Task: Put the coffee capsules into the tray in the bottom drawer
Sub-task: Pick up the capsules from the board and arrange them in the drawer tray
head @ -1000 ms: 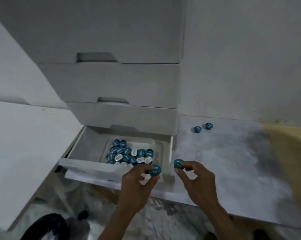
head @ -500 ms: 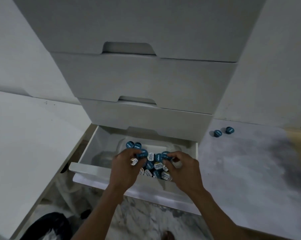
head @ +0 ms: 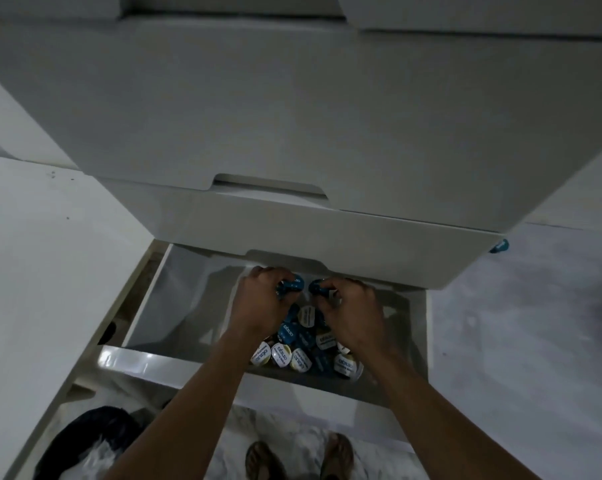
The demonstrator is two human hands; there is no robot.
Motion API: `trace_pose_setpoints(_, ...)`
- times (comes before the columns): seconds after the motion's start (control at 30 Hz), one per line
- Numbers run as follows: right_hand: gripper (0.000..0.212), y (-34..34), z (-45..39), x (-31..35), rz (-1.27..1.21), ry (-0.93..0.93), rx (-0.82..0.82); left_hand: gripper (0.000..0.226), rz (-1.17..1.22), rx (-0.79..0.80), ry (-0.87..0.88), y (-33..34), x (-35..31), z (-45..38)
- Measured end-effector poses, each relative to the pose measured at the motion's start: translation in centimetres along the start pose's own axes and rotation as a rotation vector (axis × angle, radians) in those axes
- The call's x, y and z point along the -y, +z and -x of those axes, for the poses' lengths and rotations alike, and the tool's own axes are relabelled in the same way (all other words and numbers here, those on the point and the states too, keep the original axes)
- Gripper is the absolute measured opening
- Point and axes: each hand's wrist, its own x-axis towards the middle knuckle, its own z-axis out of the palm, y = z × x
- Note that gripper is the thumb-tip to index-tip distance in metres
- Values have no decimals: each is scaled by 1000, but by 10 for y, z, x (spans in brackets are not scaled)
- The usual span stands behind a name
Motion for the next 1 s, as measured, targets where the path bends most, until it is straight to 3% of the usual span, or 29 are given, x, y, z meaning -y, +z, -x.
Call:
trace_pose_setpoints(0.27,27,18,-16,-1,195,63,62,27,-154,90,24,13,12,-18)
trace_pose_setpoints(0.53,20,29,-20,-4,233,31,16,30,-193,101,22,16,17,-21)
trace_pose_setpoints(1.0,26,18,-16,-2,181,39,110,29,-246,104,36,15,22,-16)
